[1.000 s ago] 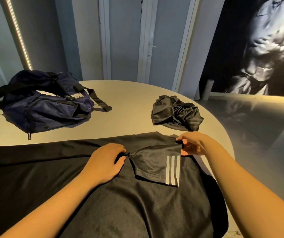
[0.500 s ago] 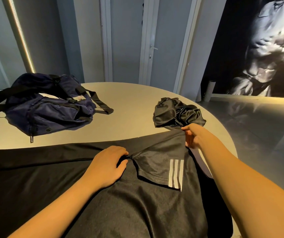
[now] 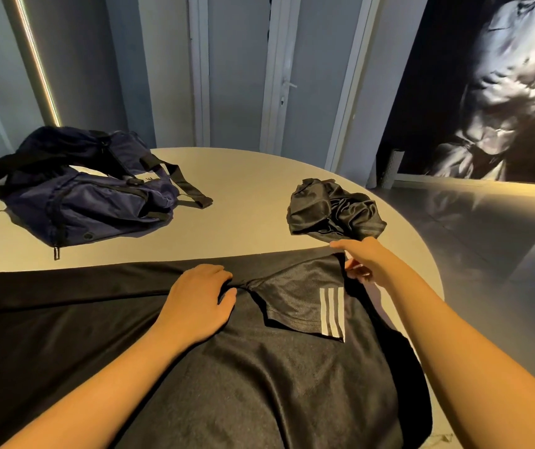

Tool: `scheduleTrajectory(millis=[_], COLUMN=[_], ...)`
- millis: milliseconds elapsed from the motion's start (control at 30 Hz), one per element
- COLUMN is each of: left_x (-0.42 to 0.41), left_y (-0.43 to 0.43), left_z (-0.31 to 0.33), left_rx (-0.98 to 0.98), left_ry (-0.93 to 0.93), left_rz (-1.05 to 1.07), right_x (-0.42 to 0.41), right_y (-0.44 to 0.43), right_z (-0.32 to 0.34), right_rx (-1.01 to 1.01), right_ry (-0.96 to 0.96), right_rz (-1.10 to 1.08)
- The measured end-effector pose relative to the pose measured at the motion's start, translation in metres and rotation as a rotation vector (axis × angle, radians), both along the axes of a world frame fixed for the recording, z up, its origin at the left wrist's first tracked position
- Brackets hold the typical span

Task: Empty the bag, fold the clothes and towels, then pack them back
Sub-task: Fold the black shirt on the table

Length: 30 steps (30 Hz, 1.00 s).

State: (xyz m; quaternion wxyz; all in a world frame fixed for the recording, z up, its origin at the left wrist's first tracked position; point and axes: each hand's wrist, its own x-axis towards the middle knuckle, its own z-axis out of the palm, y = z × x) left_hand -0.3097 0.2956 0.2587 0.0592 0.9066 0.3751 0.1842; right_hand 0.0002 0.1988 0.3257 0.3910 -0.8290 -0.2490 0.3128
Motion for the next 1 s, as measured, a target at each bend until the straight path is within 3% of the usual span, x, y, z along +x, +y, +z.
scheduleTrajectory(millis=[133,267,500,700,900,1000], left_x=[0.003,0.002,0.002,0.0,-0.001,-0.001], left_y=[0.003,0.006,0.007,0.003,0.001,0.002], left_z=[-0.003,-0.005,-0.002,0.003,0.005,0.005], left_rx=[0.018,0.003,0.017,-0.001,-0.011,-0.01], left_ry=[0.04,0.069,0.078,0.074,0.064,0.078], left_rz=[0.065,0.068,0.069,0.07,0.062,0.061], right_x=[-0.003,-0.006,-0.029,-0.025,-0.039,-0.047], right_y=[-0.017,-0.027,-0.041,-0.051,-0.067,-0.068], right_z=[0.002,0.004,-0.008,-0.005,-0.004,-0.005], right_rx=[-0.094,-0.041,-0.027,0.124,-0.152,-0.128], right_ry=[0.037,0.26,0.163,0.633,0.358,0.276], right_rz=[0.147,0.139,0.228,0.045,0.353,0.344])
